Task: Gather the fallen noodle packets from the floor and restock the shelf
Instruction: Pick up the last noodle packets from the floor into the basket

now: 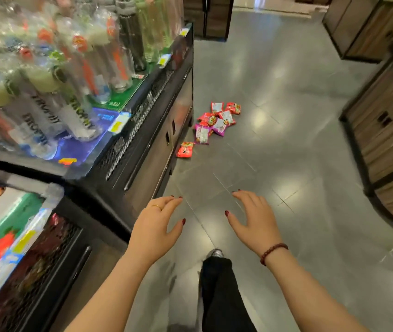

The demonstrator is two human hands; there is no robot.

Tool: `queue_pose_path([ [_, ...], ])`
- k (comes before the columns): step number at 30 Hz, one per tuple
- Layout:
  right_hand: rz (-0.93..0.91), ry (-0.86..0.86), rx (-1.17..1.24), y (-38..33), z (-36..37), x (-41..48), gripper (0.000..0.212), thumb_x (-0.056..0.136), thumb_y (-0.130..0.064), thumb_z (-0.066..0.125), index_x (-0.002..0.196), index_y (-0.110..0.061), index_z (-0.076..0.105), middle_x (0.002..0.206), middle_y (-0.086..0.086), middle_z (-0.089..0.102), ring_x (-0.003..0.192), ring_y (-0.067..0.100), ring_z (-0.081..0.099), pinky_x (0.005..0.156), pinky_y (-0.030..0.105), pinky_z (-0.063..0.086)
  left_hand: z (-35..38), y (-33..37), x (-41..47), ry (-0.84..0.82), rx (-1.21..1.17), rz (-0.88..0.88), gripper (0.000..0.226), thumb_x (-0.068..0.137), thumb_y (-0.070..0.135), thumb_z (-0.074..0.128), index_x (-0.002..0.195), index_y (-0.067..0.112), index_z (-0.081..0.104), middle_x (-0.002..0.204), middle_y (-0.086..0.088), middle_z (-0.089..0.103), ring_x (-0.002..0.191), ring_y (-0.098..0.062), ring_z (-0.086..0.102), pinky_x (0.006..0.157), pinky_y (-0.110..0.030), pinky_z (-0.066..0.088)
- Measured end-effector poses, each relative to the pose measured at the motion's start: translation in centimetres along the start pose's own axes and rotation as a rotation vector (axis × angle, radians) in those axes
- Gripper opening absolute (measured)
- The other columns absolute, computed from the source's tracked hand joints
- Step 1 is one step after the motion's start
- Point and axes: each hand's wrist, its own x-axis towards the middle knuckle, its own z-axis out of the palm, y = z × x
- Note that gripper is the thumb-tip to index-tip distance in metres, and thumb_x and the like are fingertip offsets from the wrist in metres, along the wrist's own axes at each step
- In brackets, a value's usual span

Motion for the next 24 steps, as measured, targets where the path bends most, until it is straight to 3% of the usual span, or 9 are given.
queue_pose_path([
  [7, 0.013, 0.021, 0.031, 6.2, -3.4, 15.8, 0.047, 0.086, -0.042, 0.055, 0.127, -0.021, 0.055, 0.130, -0.003, 0.055, 0.120, 0.021, 0.047, 0.097, 0.033, 0.037, 1.4, 0.8, 17.1, 0.016, -0.014, 0.039, 0.051, 0.084, 0.037, 0.063, 0.130, 0.014, 0.059, 0.123, -0.006, 0.062, 0.113, -0.026, 0.058, 0.090, -0.037, 0.052],
  [13, 0.022, 0.031, 0.051, 9.1, -5.8, 26.1, 0.044, 0.090, -0.037, 0.060, 0.131, -0.021, 0.052, 0.133, -0.004, 0.052, 0.124, 0.017, 0.042, 0.105, 0.033, 0.034, 2.2, 0.6, 28.4, -0.010, 0.011, 0.045, 0.053, 0.082, 0.029, 0.074, 0.130, 0.012, 0.059, 0.123, -0.006, 0.062, 0.113, -0.026, 0.057, 0.093, -0.036, 0.050],
  [18, 0.060, 0.049, 0.064, 12.2, -5.6, 34.8, 0.045, 0.089, -0.035, 0.061, 0.131, -0.021, 0.052, 0.132, -0.004, 0.053, 0.123, 0.018, 0.044, 0.103, 0.033, 0.036, 4.3, -1.0, 38.3, -0.016, -0.017, 0.070, 0.053, 0.082, 0.026, 0.074, 0.130, 0.012, 0.059, 0.121, -0.005, 0.063, 0.113, -0.027, 0.057, 0.092, -0.036, 0.051],
  [24, 0.043, 0.073, 0.029, 15.1, -5.0, 49.4, 0.044, 0.086, -0.037, 0.060, 0.126, -0.020, 0.056, 0.129, -0.001, 0.056, 0.120, 0.022, 0.047, 0.099, 0.037, 0.039, 6.7, -4.5, 52.8, -0.006, -0.080, 0.054, 0.054, 0.080, 0.039, 0.055, 0.127, 0.015, 0.061, 0.117, -0.002, 0.065, 0.113, -0.024, 0.057, 0.093, -0.035, 0.050],
])
